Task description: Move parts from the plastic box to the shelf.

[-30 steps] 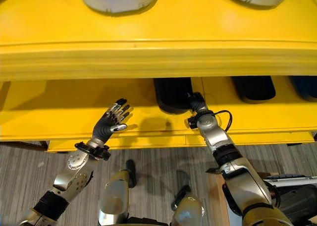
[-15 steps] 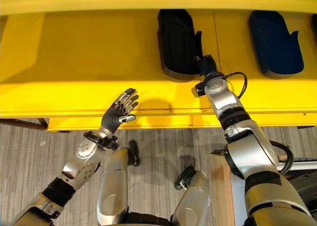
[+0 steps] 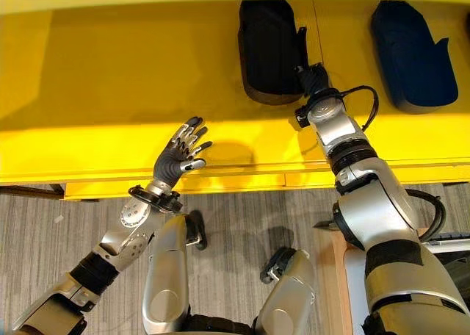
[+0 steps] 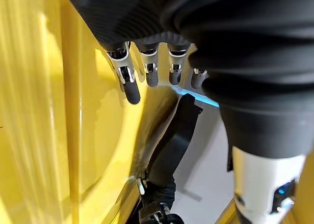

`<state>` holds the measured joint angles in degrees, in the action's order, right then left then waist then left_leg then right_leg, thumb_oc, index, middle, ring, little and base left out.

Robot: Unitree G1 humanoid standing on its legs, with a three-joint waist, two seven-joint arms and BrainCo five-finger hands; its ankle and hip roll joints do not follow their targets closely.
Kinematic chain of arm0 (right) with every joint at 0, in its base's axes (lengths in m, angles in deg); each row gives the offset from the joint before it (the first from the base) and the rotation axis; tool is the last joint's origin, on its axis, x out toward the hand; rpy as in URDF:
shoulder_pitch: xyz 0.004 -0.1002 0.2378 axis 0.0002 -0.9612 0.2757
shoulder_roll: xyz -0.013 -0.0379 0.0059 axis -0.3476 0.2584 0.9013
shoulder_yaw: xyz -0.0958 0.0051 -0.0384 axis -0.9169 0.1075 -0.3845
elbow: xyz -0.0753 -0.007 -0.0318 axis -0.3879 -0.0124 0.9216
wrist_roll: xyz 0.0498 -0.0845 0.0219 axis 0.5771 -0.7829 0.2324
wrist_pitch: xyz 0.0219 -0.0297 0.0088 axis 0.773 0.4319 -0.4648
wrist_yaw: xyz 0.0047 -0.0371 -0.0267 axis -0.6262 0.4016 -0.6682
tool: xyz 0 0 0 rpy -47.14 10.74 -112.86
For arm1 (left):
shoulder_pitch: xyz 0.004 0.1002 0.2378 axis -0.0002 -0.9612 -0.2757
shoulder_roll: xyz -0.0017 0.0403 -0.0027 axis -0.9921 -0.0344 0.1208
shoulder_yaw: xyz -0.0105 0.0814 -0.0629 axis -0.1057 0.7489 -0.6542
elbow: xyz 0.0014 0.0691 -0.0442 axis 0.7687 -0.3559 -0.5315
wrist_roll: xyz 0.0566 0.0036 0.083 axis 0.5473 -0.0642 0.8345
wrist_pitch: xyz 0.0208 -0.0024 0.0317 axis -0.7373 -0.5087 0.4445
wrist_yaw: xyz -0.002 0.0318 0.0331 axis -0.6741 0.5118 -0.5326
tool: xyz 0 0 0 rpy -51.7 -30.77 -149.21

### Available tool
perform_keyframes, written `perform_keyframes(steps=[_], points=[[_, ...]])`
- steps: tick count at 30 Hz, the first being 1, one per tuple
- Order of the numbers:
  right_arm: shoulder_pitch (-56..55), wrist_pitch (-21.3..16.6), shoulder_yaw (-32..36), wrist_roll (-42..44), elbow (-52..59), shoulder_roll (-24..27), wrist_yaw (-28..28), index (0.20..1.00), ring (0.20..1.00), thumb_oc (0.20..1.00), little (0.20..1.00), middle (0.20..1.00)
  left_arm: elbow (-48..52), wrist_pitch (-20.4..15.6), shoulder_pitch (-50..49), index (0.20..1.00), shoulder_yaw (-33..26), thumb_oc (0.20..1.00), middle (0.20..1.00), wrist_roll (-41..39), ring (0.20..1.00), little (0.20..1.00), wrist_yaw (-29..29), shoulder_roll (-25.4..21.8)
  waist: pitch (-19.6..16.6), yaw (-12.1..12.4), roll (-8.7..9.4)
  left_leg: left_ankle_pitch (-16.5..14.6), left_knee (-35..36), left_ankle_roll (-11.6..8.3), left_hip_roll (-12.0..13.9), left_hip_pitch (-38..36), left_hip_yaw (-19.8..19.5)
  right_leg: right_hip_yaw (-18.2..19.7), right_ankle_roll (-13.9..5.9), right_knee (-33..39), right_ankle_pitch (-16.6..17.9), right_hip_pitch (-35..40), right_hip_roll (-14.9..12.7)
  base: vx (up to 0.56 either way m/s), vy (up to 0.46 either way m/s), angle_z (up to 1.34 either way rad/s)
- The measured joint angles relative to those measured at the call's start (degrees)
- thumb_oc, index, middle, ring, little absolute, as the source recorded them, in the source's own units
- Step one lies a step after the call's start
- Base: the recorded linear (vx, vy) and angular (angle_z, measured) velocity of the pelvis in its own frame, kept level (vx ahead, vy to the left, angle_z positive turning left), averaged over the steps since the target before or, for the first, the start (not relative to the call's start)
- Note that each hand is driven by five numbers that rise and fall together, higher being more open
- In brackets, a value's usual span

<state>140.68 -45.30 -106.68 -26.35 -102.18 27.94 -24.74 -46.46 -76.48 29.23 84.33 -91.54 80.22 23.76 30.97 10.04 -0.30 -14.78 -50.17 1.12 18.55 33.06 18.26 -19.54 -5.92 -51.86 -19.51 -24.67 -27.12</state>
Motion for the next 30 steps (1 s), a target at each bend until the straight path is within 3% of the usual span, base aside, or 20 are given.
perform_keyframes(steps=[12,30], points=[[1.4,-0.7,-4.0,-4.6,-1.3,0.7,1.7,0.2,0.2,0.2,0.2,0.2,-1.9,-5.3,0.5,1.0,2.4,1.0,1.0,-2.3,1.0,1.0,-0.9,-0.2,0.0,-0.4,-0.05,0.8,1.8,-0.39,-0.6,0.3,0.3,0.2,-0.16,0.7,0.1,-1.0,0.0,-0.01,0.031,0.0],[-0.7,-1.4,-4.1,-6.7,0.5,0.4,2.9,0.2,0.2,0.2,0.2,0.2,-5.0,-6.5,1.4,1.0,2.2,1.0,1.0,-3.9,1.0,1.0,-1.1,1.1,0.0,-2.1,-0.1,1.7,4.0,-0.44,-0.6,-2.2,1.6,0.5,-0.09,2.2,0.6,0.3,0.5,0.0,0.009,-0.02]])
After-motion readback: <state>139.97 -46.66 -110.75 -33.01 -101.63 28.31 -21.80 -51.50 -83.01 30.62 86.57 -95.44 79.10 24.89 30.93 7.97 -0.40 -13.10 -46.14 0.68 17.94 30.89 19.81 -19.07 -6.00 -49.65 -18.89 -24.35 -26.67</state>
